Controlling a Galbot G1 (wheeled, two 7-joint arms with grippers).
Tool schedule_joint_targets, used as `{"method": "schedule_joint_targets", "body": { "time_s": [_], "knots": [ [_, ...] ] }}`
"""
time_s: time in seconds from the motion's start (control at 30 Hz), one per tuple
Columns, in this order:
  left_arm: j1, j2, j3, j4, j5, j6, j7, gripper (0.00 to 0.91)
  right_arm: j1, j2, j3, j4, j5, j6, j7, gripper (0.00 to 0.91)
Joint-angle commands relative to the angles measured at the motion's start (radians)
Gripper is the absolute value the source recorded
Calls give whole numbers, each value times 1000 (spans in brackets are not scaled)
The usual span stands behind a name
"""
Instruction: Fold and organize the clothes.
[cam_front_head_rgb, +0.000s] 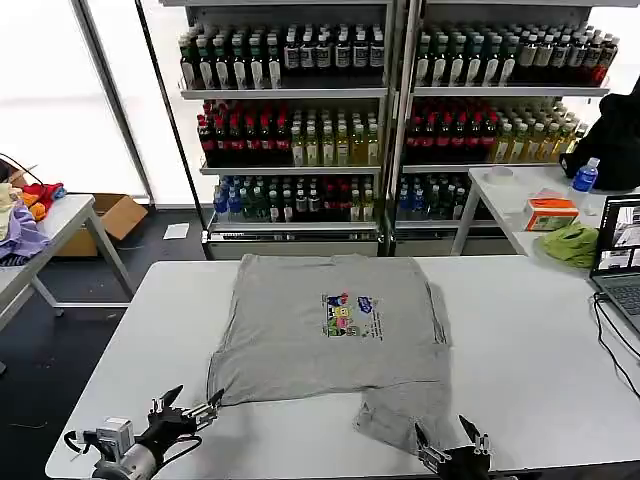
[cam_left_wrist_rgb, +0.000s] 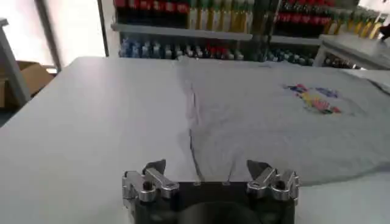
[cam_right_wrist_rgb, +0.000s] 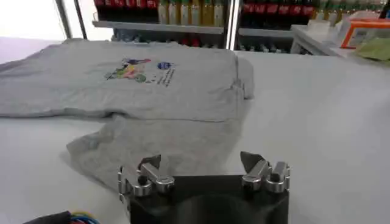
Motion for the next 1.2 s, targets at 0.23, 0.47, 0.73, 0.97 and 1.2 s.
{"method": "schedule_joint_targets", "body": {
  "time_s": [0.23,0.47,0.73,0.97,1.2],
  "knots": [
    [-22,-27,50,26,-7,16,-30,907,2,2,-9,-27,-9,14,-9,907],
    [-46,-41,68,46,-8,15,-44,776,-1,14,-22,-49,-13,23,-6,252],
    [-42,-58,99,58,-4,2,-48,312,-13,22,-37,-57,-11,36,-5,0],
    [-46,-72,124,80,6,-24,-69,10,-26,21,-33,-52,-8,46,-7,0],
    [-48,-92,133,80,6,-50,-78,10,-35,22,-23,-44,0,61,-20,0]
  ]
}}
